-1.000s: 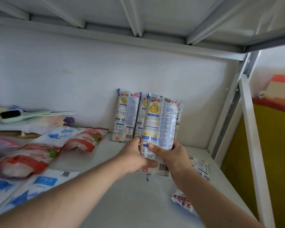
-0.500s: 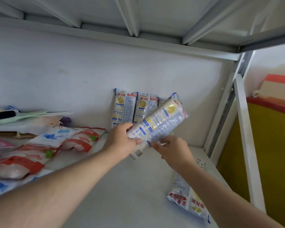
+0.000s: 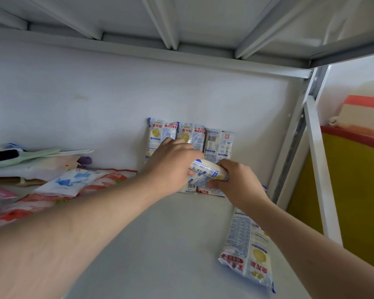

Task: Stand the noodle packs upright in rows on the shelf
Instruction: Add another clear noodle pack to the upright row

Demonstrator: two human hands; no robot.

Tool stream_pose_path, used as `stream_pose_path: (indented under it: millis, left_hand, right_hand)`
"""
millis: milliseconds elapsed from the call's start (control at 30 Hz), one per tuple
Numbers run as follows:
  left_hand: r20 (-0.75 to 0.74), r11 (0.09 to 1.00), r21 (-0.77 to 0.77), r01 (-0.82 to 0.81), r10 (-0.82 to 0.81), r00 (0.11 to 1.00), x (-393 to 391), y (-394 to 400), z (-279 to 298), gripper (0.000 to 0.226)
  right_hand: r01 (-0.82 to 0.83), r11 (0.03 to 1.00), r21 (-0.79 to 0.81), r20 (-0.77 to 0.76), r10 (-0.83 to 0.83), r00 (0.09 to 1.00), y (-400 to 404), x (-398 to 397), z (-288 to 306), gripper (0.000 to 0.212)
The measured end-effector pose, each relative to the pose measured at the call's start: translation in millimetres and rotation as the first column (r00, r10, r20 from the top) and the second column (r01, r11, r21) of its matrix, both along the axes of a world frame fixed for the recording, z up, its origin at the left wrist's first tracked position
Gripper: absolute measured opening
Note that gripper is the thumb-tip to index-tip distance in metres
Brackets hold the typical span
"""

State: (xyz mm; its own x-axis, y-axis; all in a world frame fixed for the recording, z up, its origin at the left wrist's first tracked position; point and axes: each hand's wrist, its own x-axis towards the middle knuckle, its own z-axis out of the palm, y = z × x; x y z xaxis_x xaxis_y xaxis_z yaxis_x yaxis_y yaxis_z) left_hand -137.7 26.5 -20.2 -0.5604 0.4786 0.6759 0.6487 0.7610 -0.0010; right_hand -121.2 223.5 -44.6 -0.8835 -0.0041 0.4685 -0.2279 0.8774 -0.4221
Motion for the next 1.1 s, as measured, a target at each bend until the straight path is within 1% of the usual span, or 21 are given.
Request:
stream_pose_path:
  millis: [67, 133, 167, 200, 233, 300, 333, 367, 433, 533, 633, 700, 800, 867, 933, 1033, 1100]
  left_hand:
    - [-0.078, 0.998, 0.057, -0.028, 0.032, 0.996, -2.5, 6.4, -2.9, 0.047]
    - [-0.151, 0.972, 0.22, -0.079, 0.114, 0.982, -0.3, 16.5, -9.9, 0.071]
    - [-0.144, 0.938, 0.334, -0.097, 0.152, 0.978, 0.9, 23.3, -14.3, 0.082]
    - [-0.094, 0.888, 0.445, -0.112, 0.17, 0.981, -0.3, 30.8, -20.8, 0.089]
    - [-0.007, 0.834, 0.536, -0.127, 0.155, 0.988, -2.1, 38.8, -27.6, 0.093]
    - [0.205, 0.753, 0.641, -0.148, 0.018, 0.979, -9.7, 56.8, -44.1, 0.086]
    - [0.3, 0.739, 0.655, -0.159, -0.061, 0.952, -14.4, 66.1, -52.5, 0.079]
    - [0.378, 0.749, 0.641, -0.168, -0.118, 0.918, -17.1, 75.4, -59.9, 0.071]
    - [0.464, 0.799, 0.588, -0.129, -0.202, 0.863, -19.2, 93.2, -72.3, 0.067]
    - [0.504, 0.831, 0.556, -0.016, -0.322, 0.802, -19.7, 119.2, -84.4, 0.076]
    - [0.51, 0.786, 0.617, 0.014, -0.414, 0.754, -30.2, 141.2, -92.2, 0.081]
    - [0.518, 0.758, 0.652, 0.009, -0.454, 0.725, -39.6, 153.2, -96.1, 0.083]
    - [0.515, 0.733, 0.68, 0.012, -0.489, 0.704, -53.5, 167.1, -104.7, 0.089]
    - [0.538, 0.759, 0.651, 0.011, -0.471, 0.699, -62.3, 173.0, -112.4, 0.088]
    - [0.556, 0.799, 0.601, 0.008, -0.425, 0.714, -72.3, 177.3, -118.8, 0.086]
    - [0.553, 0.818, 0.575, 0.002, -0.39, 0.736, -85.4, 181.8, -126.0, 0.089]
    - [0.548, 0.825, 0.565, -0.005, -0.37, 0.75, -92.5, 184.4, -130.3, 0.089]
  right_hand:
    - [0.008, 0.996, -0.086, -0.032, -0.011, 0.999, 9.5, 0.5, -4.9, 0.026]
    - [-0.005, 0.975, -0.22, -0.051, -0.006, 0.999, 20.0, 0.6, -7.4, 0.026]
    - [-0.008, 0.964, -0.267, -0.067, -0.01, 0.998, 26.0, 0.4, -7.7, 0.026]
    - [-0.003, 0.952, -0.307, -0.077, -0.021, 0.997, 31.8, -0.9, -7.8, 0.025]
    - [-0.007, 0.936, -0.353, -0.084, -0.024, 0.996, 37.2, -1.8, -7.4, 0.025]
    - [-0.027, 0.877, -0.479, -0.08, -0.013, 0.997, 47.3, -4.0, -7.6, 0.023]
    - [-0.031, 0.848, -0.53, -0.077, -0.011, 0.997, 51.8, -4.9, -7.6, 0.025]
    - [-0.024, 0.827, -0.562, -0.066, -0.017, 0.998, 55.6, -5.7, -7.0, 0.026]
    - [-0.011, 0.791, -0.612, -0.041, -0.018, 0.999, 62.2, -8.8, -5.1, 0.024]
    - [0.015, 0.735, -0.678, -0.011, -0.031, 0.999, 72.1, -20.5, -4.5, 0.024]
    - [0.016, 0.645, -0.764, 0.008, -0.015, 1.0, 85.9, -36.6, -6.9, 0.026]
    - [0.02, 0.61, -0.792, 0.016, -0.012, 1.0, 95.5, -49.4, -10.1, 0.025]
    - [0.02, 0.564, -0.825, 0.018, -0.01, 1.0, 111.2, -73.0, -18.2, 0.025]
    - [0.007, 0.551, -0.835, 0.018, 0.015, 1.0, 120.4, -90.0, -25.1, 0.022]
    - [-0.003, 0.528, -0.849, 0.027, 0.048, 0.998, 127.8, -105.2, -31.0, 0.023]
    - [-0.011, 0.501, -0.866, 0.041, 0.092, 0.995, 134.4, -126.4, -40.3, 0.032]
    - [-0.029, 0.482, -0.876, 0.042, 0.136, 0.99, 137.3, -136.2, -47.8, 0.028]
